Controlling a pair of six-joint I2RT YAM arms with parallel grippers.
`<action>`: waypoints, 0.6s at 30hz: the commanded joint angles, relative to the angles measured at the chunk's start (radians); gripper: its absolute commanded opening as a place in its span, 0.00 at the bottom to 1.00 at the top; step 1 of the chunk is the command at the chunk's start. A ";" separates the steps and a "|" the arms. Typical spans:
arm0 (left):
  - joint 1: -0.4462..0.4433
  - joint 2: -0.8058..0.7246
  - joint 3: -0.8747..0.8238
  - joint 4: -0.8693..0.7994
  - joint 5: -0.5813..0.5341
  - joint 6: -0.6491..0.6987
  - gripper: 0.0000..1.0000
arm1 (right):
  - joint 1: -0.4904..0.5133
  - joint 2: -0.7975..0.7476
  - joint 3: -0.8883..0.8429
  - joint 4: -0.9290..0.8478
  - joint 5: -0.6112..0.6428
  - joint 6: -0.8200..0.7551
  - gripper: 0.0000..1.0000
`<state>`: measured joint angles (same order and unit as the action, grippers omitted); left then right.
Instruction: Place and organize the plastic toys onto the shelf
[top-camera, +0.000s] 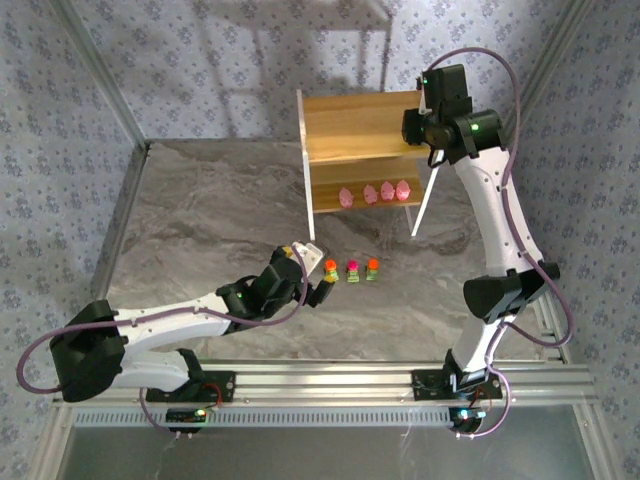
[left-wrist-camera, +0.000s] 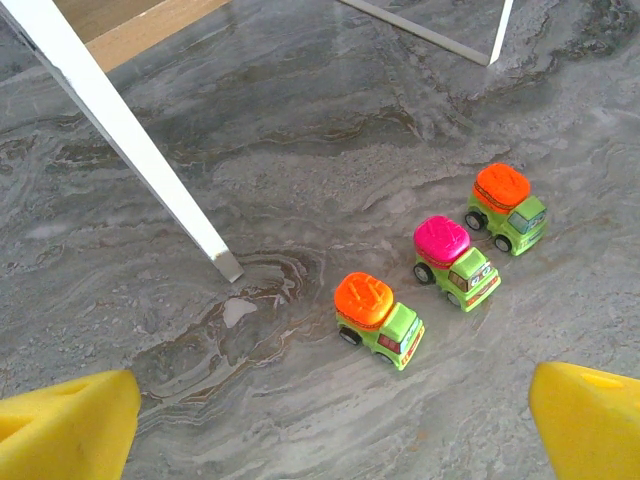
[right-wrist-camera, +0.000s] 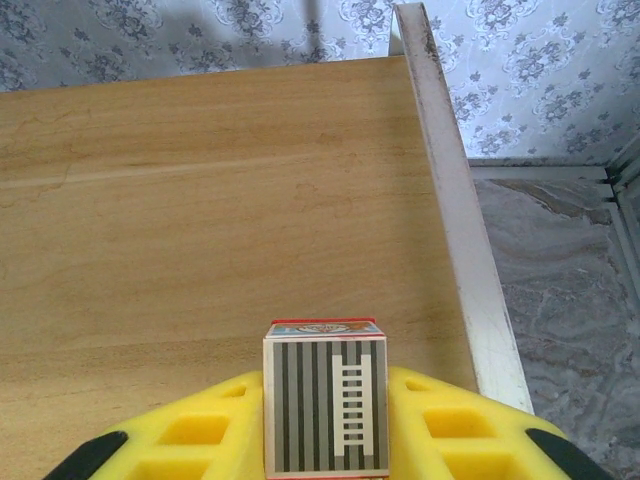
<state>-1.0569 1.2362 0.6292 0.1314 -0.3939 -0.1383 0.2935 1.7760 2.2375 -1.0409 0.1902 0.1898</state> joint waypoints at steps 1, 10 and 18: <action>-0.006 -0.011 0.010 -0.006 -0.020 0.015 0.99 | 0.005 0.023 0.025 -0.050 0.021 -0.015 0.31; -0.006 -0.012 0.012 -0.006 -0.019 0.016 1.00 | 0.001 0.022 0.025 -0.053 0.029 -0.015 0.36; -0.006 -0.014 0.012 -0.007 -0.020 0.017 0.99 | 0.003 0.014 0.046 -0.060 0.029 -0.013 0.43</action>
<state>-1.0569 1.2362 0.6292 0.1314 -0.3939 -0.1383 0.2935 1.7878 2.2498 -1.0687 0.2096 0.1898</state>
